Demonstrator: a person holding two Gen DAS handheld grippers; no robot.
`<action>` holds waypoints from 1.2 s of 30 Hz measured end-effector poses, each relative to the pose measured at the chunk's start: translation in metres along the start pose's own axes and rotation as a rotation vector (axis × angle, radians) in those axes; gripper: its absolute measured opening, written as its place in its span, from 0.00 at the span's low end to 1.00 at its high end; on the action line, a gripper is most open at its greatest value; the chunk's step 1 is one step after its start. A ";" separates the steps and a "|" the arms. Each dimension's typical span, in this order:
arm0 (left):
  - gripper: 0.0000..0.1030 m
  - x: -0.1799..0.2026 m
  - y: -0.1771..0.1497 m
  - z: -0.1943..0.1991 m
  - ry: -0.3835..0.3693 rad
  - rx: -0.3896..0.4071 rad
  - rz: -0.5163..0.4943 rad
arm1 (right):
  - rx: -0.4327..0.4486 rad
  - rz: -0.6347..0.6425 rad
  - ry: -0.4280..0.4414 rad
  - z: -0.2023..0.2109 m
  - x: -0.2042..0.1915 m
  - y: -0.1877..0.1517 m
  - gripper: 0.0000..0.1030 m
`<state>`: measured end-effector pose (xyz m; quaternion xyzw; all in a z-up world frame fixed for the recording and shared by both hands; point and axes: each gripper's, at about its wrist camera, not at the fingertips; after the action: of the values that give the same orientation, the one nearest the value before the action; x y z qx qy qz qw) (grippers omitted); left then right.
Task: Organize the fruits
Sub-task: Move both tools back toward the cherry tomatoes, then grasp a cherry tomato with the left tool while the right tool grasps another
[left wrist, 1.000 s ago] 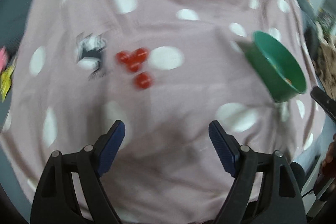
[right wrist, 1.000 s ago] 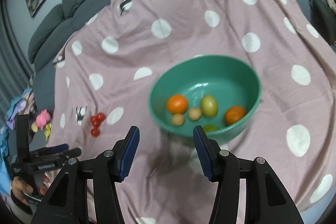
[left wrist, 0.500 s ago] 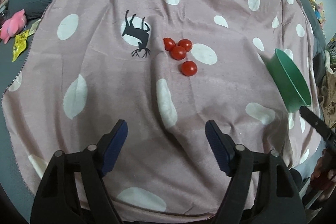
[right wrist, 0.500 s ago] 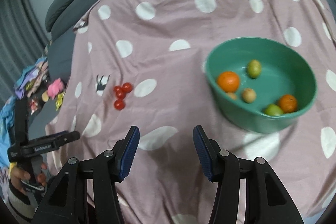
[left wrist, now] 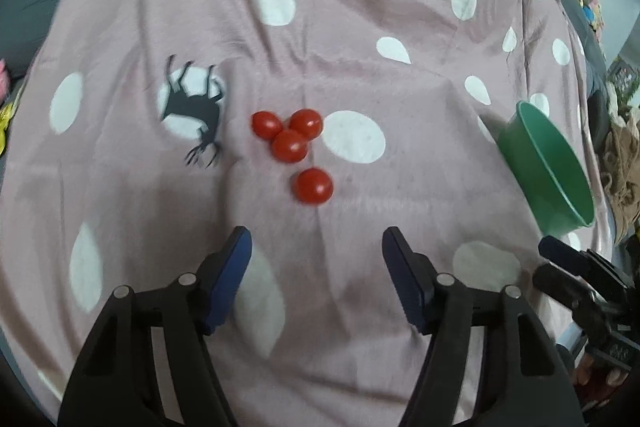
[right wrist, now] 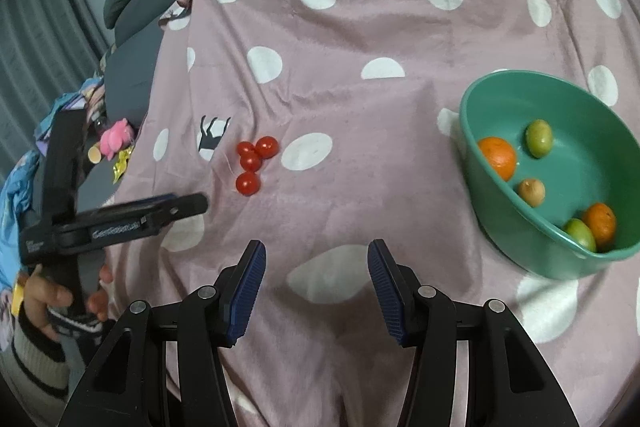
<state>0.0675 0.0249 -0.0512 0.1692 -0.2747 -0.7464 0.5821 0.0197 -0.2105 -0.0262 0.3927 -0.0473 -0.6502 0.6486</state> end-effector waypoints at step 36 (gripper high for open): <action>0.27 -0.056 0.029 -0.010 0.017 0.082 0.072 | -0.136 0.049 0.103 -0.086 -0.027 0.048 0.52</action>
<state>0.1109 0.0717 -0.0454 0.1892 -0.3058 -0.7115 0.6037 0.1038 -0.1557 -0.0456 0.3795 0.0207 -0.6150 0.6909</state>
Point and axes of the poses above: each gripper's, at about its wrist camera, not at the fingertips, and z roughly against the way its jaws point, x to its right, y to its top, and after that the axes turned 14 degrees about -z, right-handed
